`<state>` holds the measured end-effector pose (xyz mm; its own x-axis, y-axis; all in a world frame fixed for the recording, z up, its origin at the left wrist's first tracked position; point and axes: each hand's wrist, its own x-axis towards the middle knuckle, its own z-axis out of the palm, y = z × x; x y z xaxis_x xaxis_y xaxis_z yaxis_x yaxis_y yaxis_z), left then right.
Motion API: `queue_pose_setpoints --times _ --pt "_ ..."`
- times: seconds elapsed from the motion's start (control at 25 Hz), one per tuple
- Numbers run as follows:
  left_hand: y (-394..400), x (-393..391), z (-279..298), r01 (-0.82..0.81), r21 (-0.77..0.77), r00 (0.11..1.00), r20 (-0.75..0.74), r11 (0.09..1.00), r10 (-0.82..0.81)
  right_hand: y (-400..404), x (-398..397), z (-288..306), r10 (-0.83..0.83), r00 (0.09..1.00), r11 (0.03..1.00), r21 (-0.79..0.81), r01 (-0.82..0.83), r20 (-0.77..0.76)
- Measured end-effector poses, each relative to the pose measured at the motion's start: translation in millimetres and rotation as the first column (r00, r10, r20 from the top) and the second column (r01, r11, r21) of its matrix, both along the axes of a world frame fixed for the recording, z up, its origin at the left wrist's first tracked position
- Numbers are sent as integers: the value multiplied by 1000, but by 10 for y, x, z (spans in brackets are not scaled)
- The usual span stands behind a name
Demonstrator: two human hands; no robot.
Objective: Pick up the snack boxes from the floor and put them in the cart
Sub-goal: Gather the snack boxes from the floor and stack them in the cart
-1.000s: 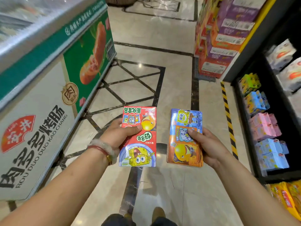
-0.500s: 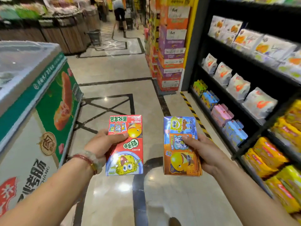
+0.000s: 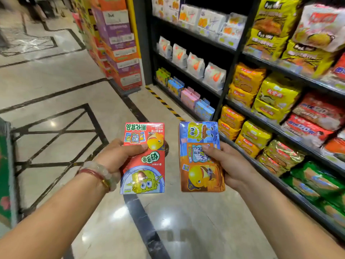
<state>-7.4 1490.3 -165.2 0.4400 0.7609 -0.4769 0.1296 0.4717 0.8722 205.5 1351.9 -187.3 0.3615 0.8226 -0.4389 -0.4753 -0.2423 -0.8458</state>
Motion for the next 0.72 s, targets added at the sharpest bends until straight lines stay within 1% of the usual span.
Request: queue_pose_setpoints --times 0.08,0.2,0.28,0.4,0.52,0.68,0.72 --pt "-222 290 45 92 12 996 -11 996 -92 -377 142 9 -88 996 996 0 88 -6" --pt "-689 882 116 258 11 966 -14 966 -257 -1100 421 39 -239 970 971 8 240 -32" --pt "-1084 1317 129 344 21 939 -6 939 -344 -1660 623 63 -345 938 938 8 346 -43" --pt "-1880 2052 121 483 28 875 14 875 -483 -2661 954 122 -511 858 860 -12 511 -46" --pt "-2807 2716 99 674 44 737 15 737 -675 -3751 1168 162 -687 726 727 -21 686 -28" --pt "-3885 3365 103 835 37 549 0 548 -836 -4950 1208 210 -848 530 530 -3 848 -14" --pt "-4178 3526 106 873 24 487 1 487 -873 -5230 1193 218 -884 468 468 -4 884 -9"
